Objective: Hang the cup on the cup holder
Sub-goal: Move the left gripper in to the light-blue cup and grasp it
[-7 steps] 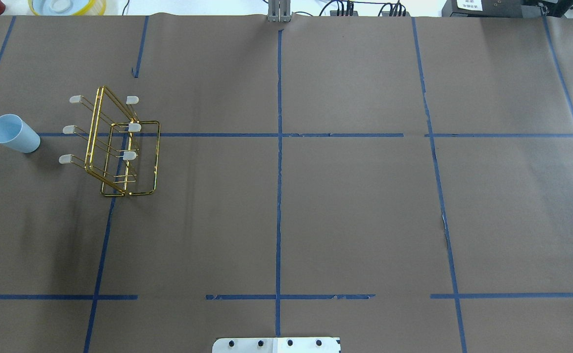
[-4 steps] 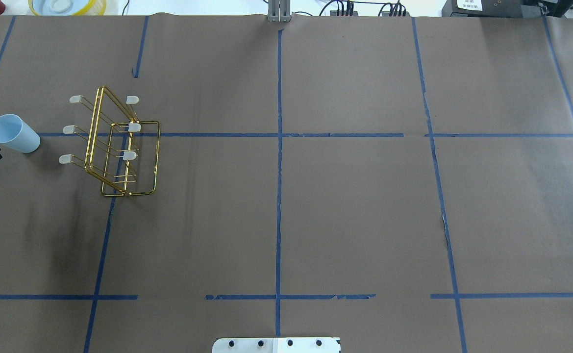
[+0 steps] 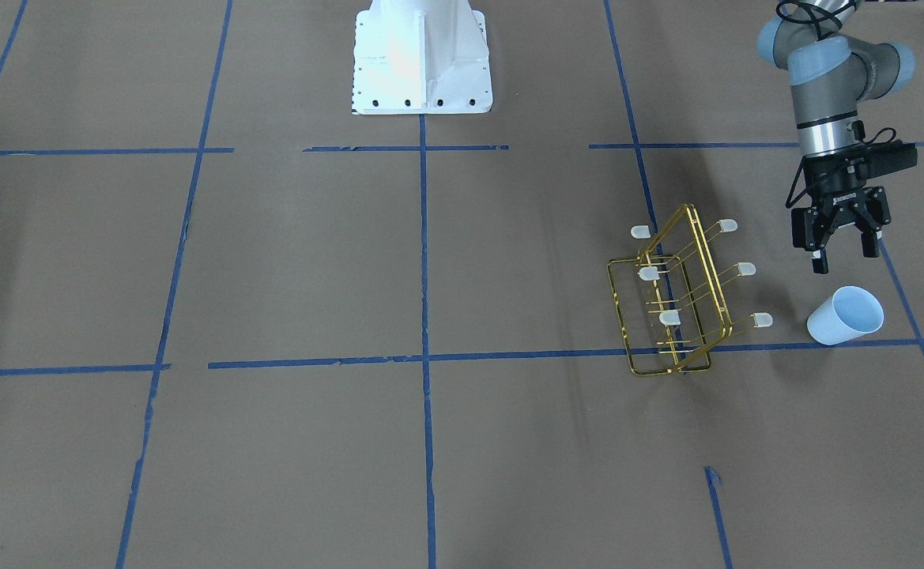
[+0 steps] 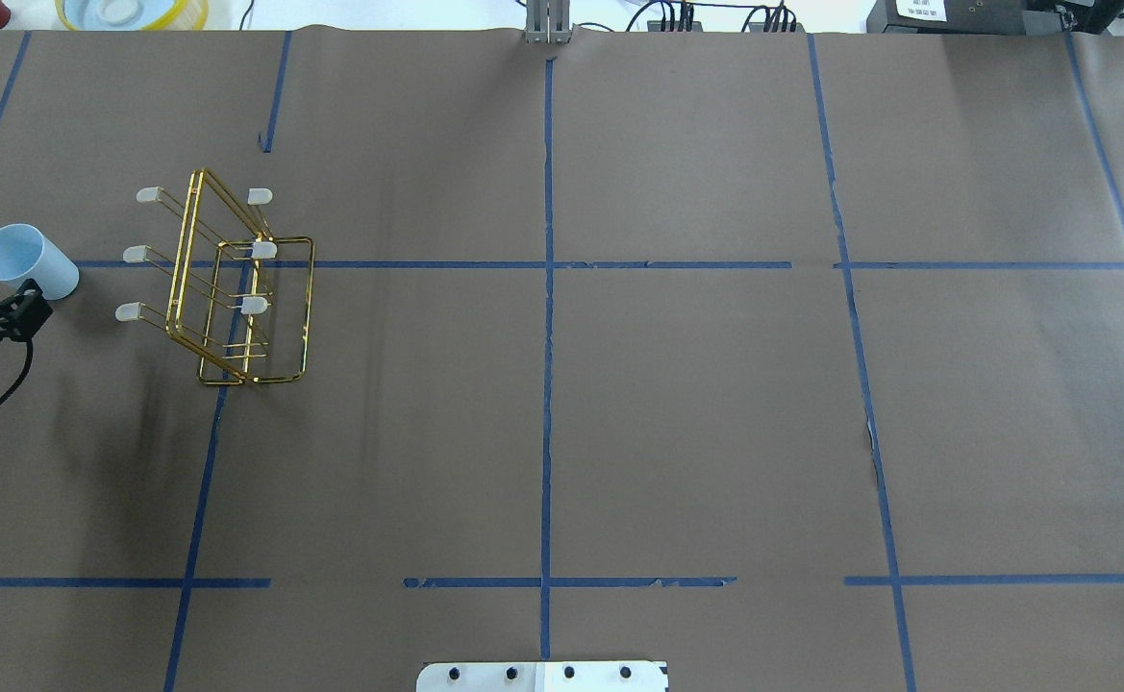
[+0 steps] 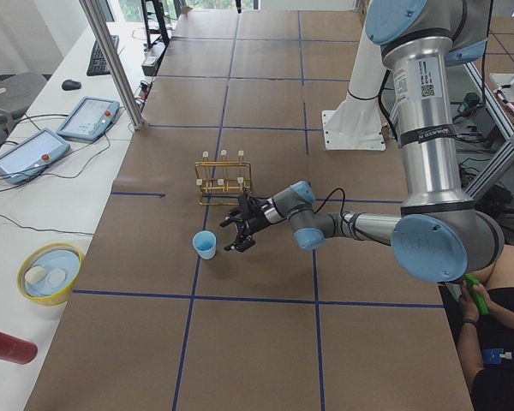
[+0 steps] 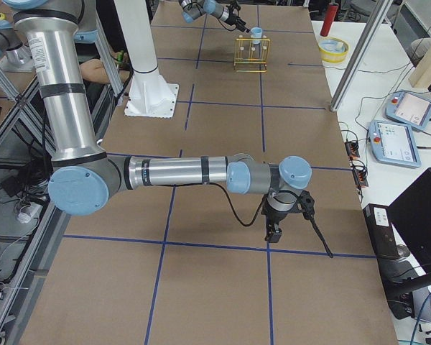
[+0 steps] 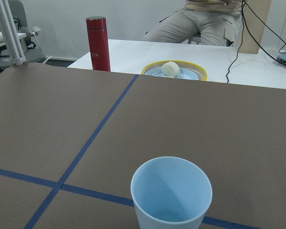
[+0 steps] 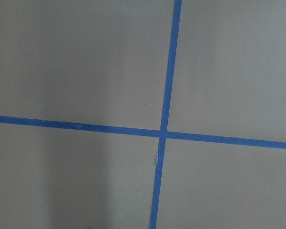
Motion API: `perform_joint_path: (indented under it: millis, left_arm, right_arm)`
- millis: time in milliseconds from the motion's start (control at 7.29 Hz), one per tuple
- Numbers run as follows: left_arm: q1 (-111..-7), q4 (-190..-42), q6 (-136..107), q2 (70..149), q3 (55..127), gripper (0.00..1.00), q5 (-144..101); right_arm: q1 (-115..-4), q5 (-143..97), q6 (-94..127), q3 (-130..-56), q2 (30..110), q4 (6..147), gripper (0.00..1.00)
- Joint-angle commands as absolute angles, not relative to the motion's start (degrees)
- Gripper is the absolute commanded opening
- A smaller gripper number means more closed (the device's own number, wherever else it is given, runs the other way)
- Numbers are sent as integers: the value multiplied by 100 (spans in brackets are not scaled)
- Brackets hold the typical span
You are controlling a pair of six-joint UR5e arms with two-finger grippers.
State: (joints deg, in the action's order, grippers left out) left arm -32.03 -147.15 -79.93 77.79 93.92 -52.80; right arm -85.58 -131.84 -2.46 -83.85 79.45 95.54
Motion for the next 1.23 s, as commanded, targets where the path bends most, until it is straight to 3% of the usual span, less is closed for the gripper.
perform_joint_path:
  millis: [0,1097]
  left_arm:
    - [-3147,-14704,-8103,8085,8923,100,-4854]
    - [-3129,-14695,-8112,8700,8087,100,-4491]
  right_arm:
    - [-8561,-13184,-246,-8385,7945,9562,100]
    - [-8552,-13184,-246,-8385,7945,9562,100]
